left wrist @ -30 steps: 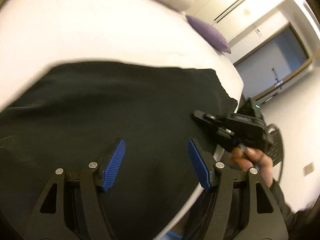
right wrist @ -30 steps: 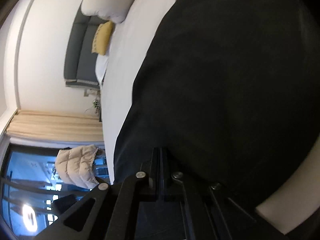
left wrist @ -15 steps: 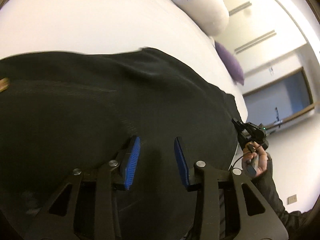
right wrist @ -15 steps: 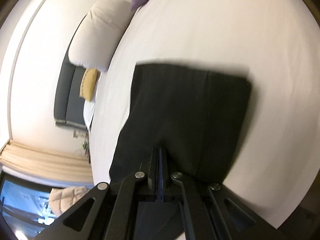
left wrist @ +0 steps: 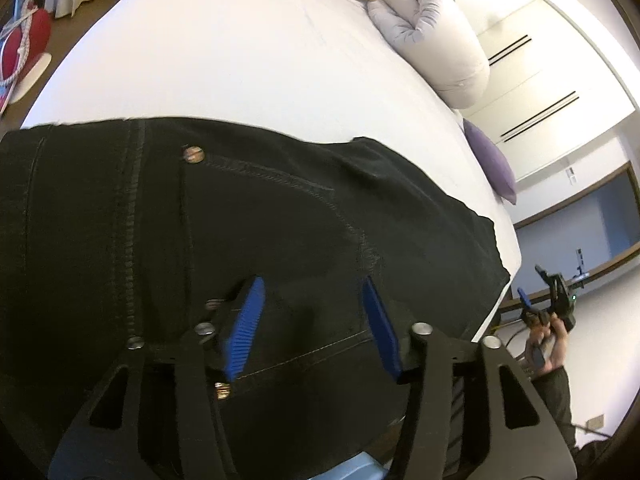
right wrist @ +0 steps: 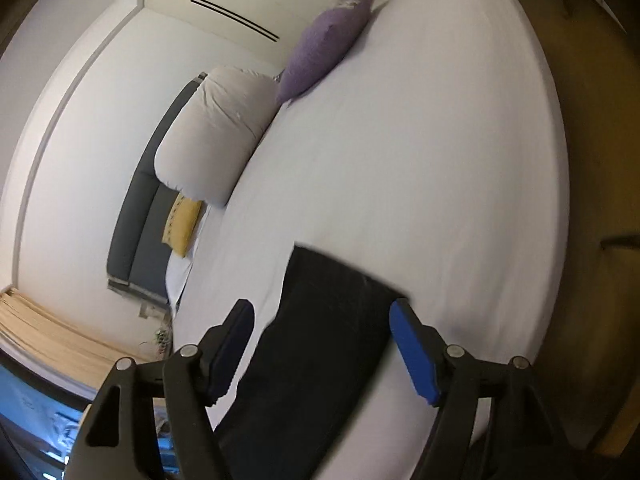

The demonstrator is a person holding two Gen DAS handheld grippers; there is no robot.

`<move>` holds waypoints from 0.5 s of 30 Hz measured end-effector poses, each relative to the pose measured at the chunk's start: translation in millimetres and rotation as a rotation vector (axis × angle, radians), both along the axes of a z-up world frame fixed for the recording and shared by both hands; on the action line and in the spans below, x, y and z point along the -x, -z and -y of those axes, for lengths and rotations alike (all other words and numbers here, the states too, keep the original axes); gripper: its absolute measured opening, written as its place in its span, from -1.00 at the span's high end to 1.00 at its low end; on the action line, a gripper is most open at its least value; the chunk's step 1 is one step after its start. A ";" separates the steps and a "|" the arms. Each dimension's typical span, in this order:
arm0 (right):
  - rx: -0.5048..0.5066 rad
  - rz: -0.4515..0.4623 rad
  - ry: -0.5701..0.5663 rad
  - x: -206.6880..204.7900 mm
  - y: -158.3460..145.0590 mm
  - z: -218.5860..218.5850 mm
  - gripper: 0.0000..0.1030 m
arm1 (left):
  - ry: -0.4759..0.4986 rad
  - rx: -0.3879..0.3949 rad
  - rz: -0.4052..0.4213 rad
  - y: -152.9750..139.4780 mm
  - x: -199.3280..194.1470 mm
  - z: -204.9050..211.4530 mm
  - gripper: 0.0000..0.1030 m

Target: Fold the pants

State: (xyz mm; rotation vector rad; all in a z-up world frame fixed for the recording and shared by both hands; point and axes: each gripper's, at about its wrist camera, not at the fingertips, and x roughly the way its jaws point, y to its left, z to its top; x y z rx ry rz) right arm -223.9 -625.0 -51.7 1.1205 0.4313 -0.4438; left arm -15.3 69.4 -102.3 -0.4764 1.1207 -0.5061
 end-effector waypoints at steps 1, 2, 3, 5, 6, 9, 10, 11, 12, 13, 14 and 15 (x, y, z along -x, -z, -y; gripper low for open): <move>-0.045 0.017 -0.009 5.9 8.9 -3.1 -0.33 | 0.006 0.003 0.004 -0.7 -0.5 3.3 -0.03; -0.090 0.031 -0.014 9.5 17.4 -2.8 -0.23 | 0.011 0.004 0.005 -3.6 -2.4 5.5 -0.03; -0.142 0.040 -0.016 14.6 29.1 -1.0 -0.15 | 0.017 0.009 0.005 -4.6 -4.5 10.1 -0.03; -0.192 0.025 0.001 8.0 38.5 2.0 -0.09 | 0.031 0.024 0.005 -6.0 -8.6 19.6 -0.03; -0.207 0.026 0.005 7.2 43.2 2.9 -0.07 | 0.038 0.026 0.007 -6.1 -11.1 29.6 -0.03; -0.240 0.049 -0.007 -1.8 49.6 7.3 -0.04 | 0.061 0.036 0.010 -7.9 -19.9 55.8 -0.03; -0.247 0.045 -0.005 -5.5 51.7 9.8 -0.04 | 0.070 0.039 0.010 -8.4 -21.2 61.2 -0.03; -0.256 0.054 -0.003 -8.1 53.1 12.5 -0.04 | 0.079 0.039 0.009 -8.5 -22.6 68.0 -0.03; -0.261 0.061 -0.003 -10.5 53.4 15.2 -0.03 | 0.087 0.039 0.009 -8.0 -25.1 75.2 -0.03; -0.260 0.062 -0.004 -12.0 51.7 18.0 -0.03 | 0.096 0.038 0.006 -6.1 -25.4 78.9 -0.03; -0.259 0.061 -0.007 -17.4 51.5 19.8 -0.03 | 0.098 0.037 0.000 -4.6 -27.4 80.1 -0.03; -0.261 0.056 -0.008 -16.9 50.7 22.5 -0.03 | 0.098 0.035 -0.012 -0.8 -27.9 80.5 -0.03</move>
